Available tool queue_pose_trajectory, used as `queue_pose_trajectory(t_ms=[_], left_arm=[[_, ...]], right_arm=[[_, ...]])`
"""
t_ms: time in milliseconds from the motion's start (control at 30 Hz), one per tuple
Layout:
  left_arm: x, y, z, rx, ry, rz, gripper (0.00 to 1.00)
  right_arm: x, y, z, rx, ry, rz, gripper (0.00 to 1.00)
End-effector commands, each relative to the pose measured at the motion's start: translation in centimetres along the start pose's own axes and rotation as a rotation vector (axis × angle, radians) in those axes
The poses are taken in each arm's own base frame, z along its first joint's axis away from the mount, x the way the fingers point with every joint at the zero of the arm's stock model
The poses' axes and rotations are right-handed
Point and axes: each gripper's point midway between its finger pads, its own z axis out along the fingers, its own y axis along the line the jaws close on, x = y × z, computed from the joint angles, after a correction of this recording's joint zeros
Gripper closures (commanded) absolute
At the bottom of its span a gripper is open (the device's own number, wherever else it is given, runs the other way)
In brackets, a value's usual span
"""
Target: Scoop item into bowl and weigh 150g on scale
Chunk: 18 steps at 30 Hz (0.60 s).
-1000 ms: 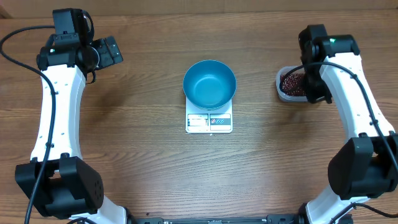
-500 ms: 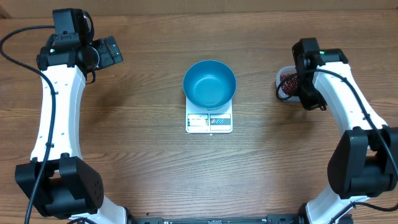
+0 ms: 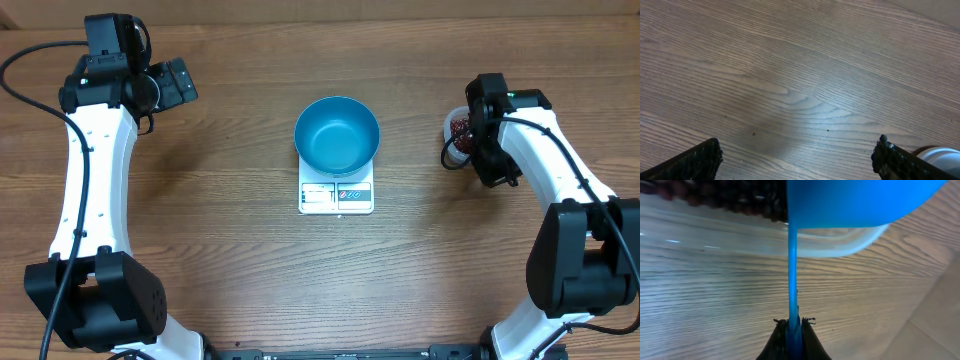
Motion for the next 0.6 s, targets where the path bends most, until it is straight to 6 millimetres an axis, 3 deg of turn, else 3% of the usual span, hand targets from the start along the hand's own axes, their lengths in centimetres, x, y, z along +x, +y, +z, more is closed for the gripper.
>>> queue_pose_trajectory(t_ms=[0, 567], left_arm=[[-0.1, -0.3, 0.2, 0.009, 0.003, -0.001, 0.00], [-0.1, -0.3, 0.2, 0.009, 0.003, -0.001, 0.00]], right_arm=[[-0.1, 1.7, 0.4, -0.087, -0.005, -0.023, 0.96], [-0.1, 4.6, 0.6, -0.247, 0.009, 0.033, 0.97]])
